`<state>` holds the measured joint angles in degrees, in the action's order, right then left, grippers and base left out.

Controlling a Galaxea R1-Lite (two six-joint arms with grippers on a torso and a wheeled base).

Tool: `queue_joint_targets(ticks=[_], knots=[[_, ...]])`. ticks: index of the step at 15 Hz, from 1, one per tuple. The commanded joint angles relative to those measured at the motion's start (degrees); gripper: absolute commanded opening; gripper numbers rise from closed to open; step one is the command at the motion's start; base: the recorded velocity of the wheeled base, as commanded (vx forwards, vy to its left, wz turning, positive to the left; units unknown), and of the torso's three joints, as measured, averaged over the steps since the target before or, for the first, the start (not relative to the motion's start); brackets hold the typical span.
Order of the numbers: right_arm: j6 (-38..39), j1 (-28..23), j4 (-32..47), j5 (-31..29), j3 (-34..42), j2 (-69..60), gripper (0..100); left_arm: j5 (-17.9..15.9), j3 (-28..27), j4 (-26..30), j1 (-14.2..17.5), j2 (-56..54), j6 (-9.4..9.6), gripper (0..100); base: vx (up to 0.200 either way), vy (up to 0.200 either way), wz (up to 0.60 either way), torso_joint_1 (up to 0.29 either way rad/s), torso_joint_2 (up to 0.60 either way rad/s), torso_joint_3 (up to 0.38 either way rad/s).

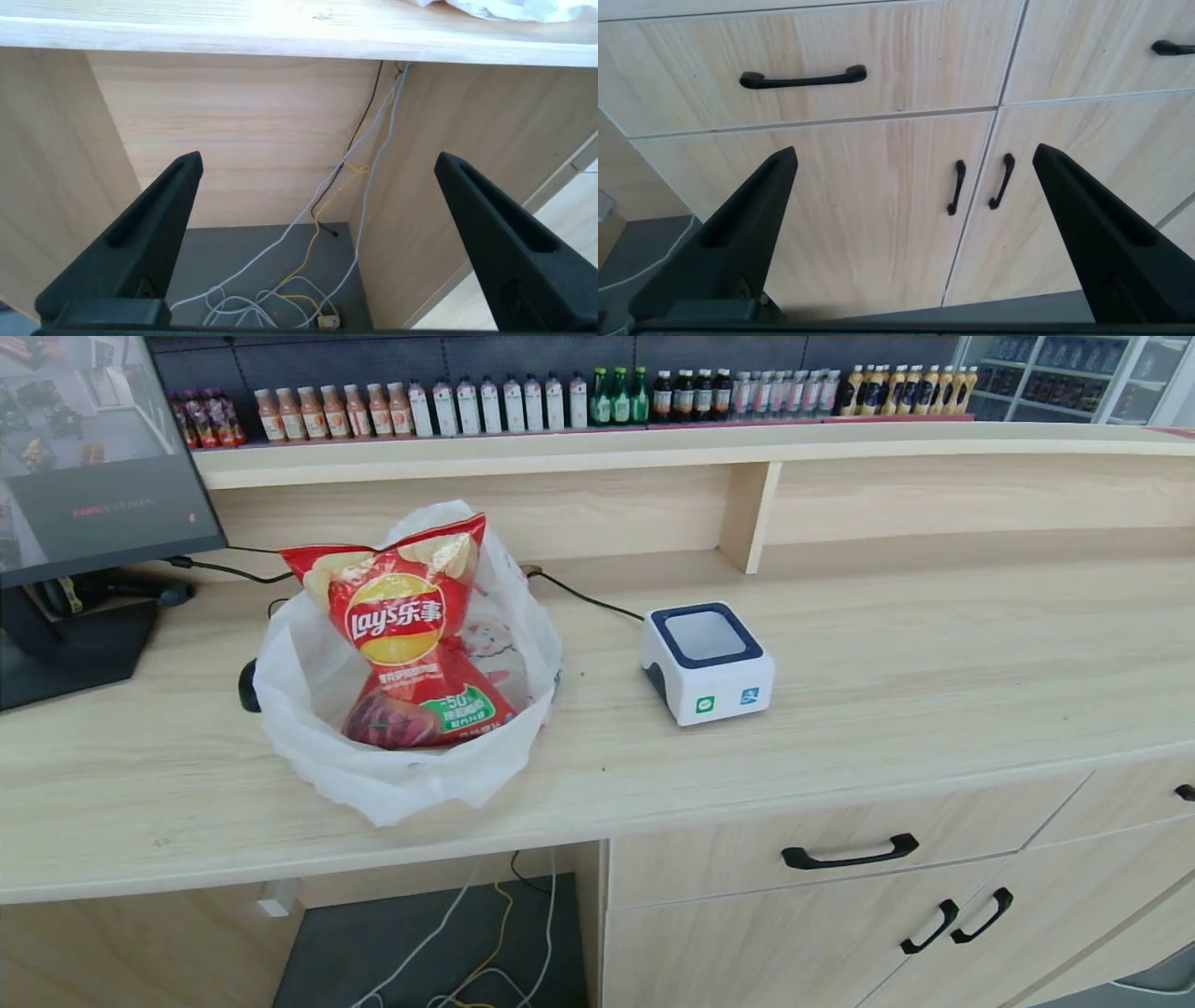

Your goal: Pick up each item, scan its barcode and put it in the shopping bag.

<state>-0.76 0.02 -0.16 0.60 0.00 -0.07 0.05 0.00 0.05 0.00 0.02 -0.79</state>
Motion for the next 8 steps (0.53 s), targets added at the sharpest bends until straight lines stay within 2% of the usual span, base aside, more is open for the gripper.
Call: queue_joint_targets(ticks=[1,8], knots=[[0.05,0.06,-0.02,0.02,0.0,0.07,100,0.04,0.0,0.04,0.0,-0.02,0.0,100,0.0,-0.2,0.0,0.002,0.0,0.007],[0.05,-0.02,-0.02,0.02,0.0,0.07,100,0.04,0.0,0.04,0.0,-0.02,0.0,100,0.0,0.0,0.0,0.0,0.0,0.0]])
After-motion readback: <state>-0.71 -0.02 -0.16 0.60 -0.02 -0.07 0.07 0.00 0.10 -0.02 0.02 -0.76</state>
